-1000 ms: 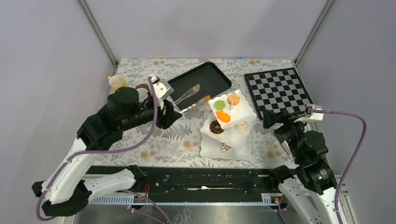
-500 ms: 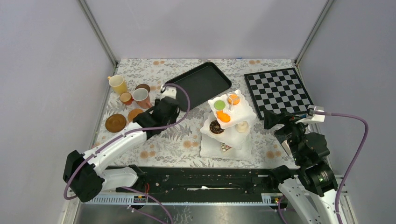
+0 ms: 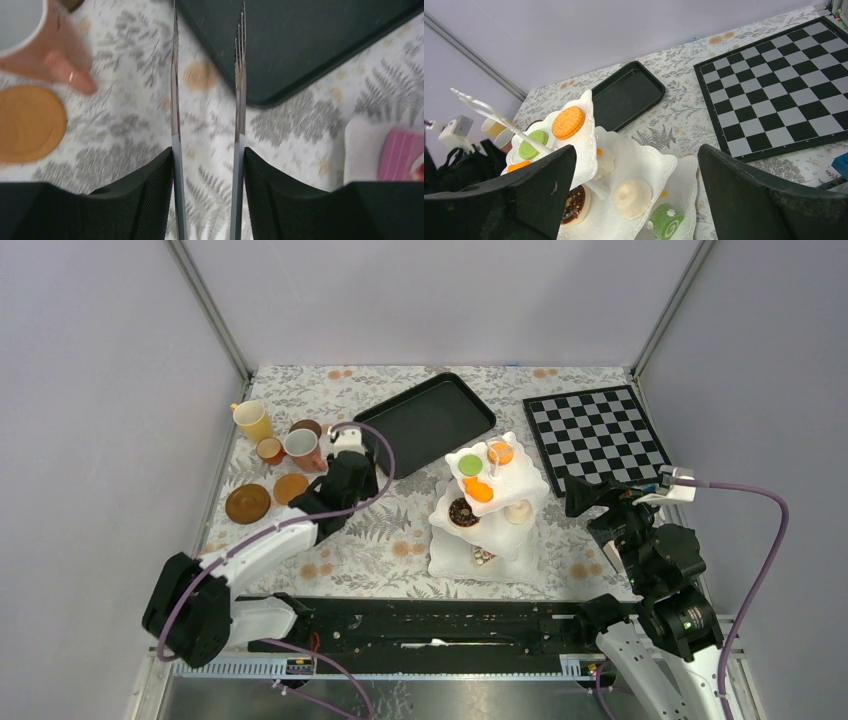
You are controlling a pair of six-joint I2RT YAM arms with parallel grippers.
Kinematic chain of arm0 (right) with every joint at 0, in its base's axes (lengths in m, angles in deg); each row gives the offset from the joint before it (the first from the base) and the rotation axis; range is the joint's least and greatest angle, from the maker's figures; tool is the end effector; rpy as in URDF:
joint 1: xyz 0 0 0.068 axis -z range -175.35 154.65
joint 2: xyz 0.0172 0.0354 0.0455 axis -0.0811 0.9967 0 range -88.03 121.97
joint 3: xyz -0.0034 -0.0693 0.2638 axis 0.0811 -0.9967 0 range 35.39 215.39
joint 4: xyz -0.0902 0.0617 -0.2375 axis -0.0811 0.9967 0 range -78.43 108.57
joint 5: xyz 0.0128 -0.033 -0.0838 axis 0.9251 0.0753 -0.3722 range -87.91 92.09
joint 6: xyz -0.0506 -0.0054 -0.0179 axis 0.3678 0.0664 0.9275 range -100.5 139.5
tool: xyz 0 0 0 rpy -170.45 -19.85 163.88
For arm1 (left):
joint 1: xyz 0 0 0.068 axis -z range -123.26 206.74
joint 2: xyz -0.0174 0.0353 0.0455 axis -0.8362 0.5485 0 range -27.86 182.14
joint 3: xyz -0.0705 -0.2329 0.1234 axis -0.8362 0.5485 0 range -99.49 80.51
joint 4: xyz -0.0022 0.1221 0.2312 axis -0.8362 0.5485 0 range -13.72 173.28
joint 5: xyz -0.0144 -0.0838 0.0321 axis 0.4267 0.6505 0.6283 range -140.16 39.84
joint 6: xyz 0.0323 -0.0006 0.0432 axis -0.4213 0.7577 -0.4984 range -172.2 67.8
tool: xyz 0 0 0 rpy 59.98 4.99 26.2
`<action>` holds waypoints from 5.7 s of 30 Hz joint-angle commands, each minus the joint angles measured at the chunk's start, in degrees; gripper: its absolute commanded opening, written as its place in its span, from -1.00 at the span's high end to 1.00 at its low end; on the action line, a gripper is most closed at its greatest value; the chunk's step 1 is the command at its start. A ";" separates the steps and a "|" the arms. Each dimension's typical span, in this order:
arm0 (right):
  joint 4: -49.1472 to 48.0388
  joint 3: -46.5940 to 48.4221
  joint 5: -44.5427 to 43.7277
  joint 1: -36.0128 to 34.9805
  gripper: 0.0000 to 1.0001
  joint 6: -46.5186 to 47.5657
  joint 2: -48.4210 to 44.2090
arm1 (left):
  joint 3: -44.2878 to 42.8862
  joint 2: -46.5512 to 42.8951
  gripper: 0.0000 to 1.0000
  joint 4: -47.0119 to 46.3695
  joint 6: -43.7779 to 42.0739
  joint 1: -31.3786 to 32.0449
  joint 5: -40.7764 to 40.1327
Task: Serve the afternoon tea
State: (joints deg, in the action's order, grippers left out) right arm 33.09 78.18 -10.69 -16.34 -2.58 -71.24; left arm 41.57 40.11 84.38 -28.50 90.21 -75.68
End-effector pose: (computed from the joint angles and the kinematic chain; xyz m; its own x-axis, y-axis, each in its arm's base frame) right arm 0.0678 0.0176 0.3596 0.0136 0.3979 -0.9173 -0.1604 0.9064 0.3907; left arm 0.2161 -0.1245 0.2278 -0.5461 -0.0739 -0.8345 -0.0090 0.9966 -0.0823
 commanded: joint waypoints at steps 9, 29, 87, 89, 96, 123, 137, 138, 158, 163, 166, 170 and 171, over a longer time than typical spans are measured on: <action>-0.51 0.56 -0.57 -0.32 -0.97 -0.18 -1.98 | -24.15 32.47 -0.08 -19.92 -22.05 -7.59 27.28; -2.34 -1.87 1.52 -0.28 -0.97 -0.59 -2.07 | -37.63 47.95 -0.53 -7.83 -23.88 -15.80 39.24; -3.28 -4.48 6.80 -0.28 -0.97 -3.69 -3.80 | 2.93 18.22 0.49 6.56 24.41 -52.03 39.70; -3.39 -4.55 7.22 -0.28 -0.97 -4.02 -3.73 | 4.75 16.99 0.49 6.62 24.13 -51.24 40.20; -2.72 -4.90 7.19 -0.32 -0.97 -4.54 -4.65 | 8.99 12.50 0.46 5.64 27.97 -38.78 41.06; 0.51 -4.34 5.55 -0.28 -0.97 -6.03 -5.68 | -6.65 32.19 0.39 -4.57 36.16 -9.63 32.69; 0.74 -4.71 5.39 -0.29 -0.97 -6.29 -5.40 | -7.70 33.85 0.40 -3.92 32.84 -13.17 31.53; 0.77 -4.74 5.39 -0.28 -0.97 -6.37 -5.26 | -7.65 33.82 0.40 -3.95 32.74 -13.17 31.45; 0.87 -4.71 5.52 -0.28 -0.97 -6.51 -5.36 | -12.27 34.73 0.38 -0.69 29.19 -13.19 30.37; 1.00 -5.20 5.21 -0.28 -0.97 -6.80 -5.71 | -9.74 21.38 0.03 2.65 26.32 -13.17 28.96; 0.90 -5.39 5.55 -0.28 -0.97 -7.07 -5.65 | -10.99 11.19 -0.52 7.92 20.94 -13.18 24.99; 0.19 -5.85 5.96 -0.28 -0.97 -7.18 -5.72 | -15.33 1.62 -0.94 17.92 14.31 -13.66 13.51; 0.05 -5.93 5.96 -0.28 -0.97 -7.14 -5.74 | -16.50 0.48 -0.98 20.99 14.07 -14.05 10.25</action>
State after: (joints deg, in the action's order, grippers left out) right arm 35.08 72.91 -4.46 -16.34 -9.14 -76.48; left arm 30.31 46.88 94.85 -7.43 77.16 -51.62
